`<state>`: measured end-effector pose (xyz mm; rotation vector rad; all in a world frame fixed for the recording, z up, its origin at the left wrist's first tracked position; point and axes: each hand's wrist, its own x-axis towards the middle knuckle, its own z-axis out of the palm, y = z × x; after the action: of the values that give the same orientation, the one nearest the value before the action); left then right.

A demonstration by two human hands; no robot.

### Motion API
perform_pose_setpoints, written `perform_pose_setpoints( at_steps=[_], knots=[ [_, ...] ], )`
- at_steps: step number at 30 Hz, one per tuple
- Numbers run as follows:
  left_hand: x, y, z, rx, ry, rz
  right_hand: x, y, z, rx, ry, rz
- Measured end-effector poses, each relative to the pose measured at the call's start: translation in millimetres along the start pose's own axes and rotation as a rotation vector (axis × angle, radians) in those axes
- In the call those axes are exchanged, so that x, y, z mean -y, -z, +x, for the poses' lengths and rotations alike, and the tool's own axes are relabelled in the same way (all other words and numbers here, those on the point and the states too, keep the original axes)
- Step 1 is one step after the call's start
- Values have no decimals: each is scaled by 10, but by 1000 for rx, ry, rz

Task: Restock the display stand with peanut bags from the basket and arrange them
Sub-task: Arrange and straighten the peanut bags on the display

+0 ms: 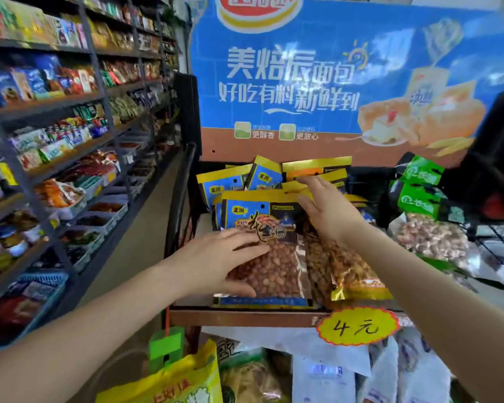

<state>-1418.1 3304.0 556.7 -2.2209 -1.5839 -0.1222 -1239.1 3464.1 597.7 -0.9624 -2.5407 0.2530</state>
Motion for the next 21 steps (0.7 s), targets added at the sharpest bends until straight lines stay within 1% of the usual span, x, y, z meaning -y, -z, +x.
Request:
perform_pose_setpoints(
  at_steps=[2,3,5,7,9,11,13,15,17,21],
  knots=[
    [86,16,55,-111,37,-108,21,101,232,16,37,78],
    [133,41,126,-161,88,-124,34,129,362,51,56,77],
    [260,84,306,-207,243,-122,75,130,597,132,111,21],
    [468,83,485,-156,427,-77,116,69,813,152,161,-74],
    [674,59,620,-15,541,22,148,-16,966,82,159,-136],
    [819,40,725,89,584,132,153,-103,1031,-15,152,-182],
    [887,10,815,126,591,199,135,-190,1019,-65,173,-231],
    [911,-35,891,132,595,228,117,-244,982,-64,175,-213],
    [934,-79,943,137,639,152,88,-268,971,-35,186,-195],
    [1023,-58,999,151,739,-139,43,-233,977,10,203,-119]
  ],
)
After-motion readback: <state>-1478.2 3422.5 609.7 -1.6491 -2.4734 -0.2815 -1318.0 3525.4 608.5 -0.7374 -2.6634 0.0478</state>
